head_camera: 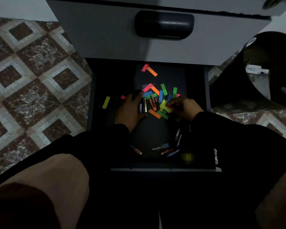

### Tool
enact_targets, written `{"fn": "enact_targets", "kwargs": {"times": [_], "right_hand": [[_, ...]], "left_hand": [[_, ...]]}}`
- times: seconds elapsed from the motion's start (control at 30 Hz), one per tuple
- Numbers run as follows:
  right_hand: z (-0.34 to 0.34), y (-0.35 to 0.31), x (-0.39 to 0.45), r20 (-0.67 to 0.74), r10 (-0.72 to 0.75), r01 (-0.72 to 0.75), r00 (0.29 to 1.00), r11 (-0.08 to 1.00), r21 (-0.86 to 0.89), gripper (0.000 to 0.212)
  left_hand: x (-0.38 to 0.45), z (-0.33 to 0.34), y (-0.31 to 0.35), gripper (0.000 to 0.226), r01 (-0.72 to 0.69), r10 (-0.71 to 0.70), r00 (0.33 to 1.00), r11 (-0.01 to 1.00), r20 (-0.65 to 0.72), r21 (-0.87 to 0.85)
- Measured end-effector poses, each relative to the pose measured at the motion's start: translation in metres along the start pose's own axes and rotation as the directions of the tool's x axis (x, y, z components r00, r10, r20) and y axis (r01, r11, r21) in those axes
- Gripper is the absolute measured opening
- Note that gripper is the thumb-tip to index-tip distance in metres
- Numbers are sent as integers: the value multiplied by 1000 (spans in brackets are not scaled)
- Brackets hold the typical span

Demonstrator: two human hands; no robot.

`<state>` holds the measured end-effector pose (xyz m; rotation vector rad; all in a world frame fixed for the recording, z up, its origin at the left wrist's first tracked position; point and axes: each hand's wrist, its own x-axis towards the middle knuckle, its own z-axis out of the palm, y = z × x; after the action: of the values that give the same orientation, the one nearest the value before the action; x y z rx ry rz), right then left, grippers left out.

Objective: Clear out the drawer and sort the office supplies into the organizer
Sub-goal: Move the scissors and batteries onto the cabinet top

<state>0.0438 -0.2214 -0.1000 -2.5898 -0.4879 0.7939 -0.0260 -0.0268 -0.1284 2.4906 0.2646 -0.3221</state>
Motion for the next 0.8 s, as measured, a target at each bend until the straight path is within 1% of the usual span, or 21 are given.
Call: {"fn": "enact_targets", "kwargs": {"times": [0.13, 0.23, 0.3, 0.4, 0.47, 0.6, 0.73, 0.8], "right_hand": [[2, -2, -3, 29, 22, -23, 999, 999, 31, 36], [5, -9, -4, 49, 23, -26, 999, 998, 52, 39], [8, -17, -3, 64, -5, 4, 998, 1000, 18, 40], [15, -33, -1, 17, -73, 73, 997, 997, -5, 40], [21, -42, 2, 4, -77, 77, 997, 995, 60, 43], [30, -50, 5, 84, -51, 33, 995, 978, 207, 53], [29, -46, 5, 128, -67, 27, 990, 956, 293, 54], [26, -43, 4, 149, -82, 26, 985, 938, 345, 52]], "left_hand": [[0, -3, -1, 97, -40, 29, 993, 994, 112, 103], [1, -8, -1, 96, -45, 28, 987, 994, 156, 103], [2, -12, -3, 89, -55, 40, 988, 994, 149, 95], [3, -14, -7, 81, -68, 60, 993, 994, 104, 81], [3, -12, -9, 81, -76, 68, 994, 992, 86, 97], [6, -6, -6, 81, -101, 87, 991, 986, 104, 136], [6, -3, -5, 68, -93, 84, 995, 981, 62, 172], [6, -3, -5, 63, -79, 73, 996, 984, 44, 159]]}}
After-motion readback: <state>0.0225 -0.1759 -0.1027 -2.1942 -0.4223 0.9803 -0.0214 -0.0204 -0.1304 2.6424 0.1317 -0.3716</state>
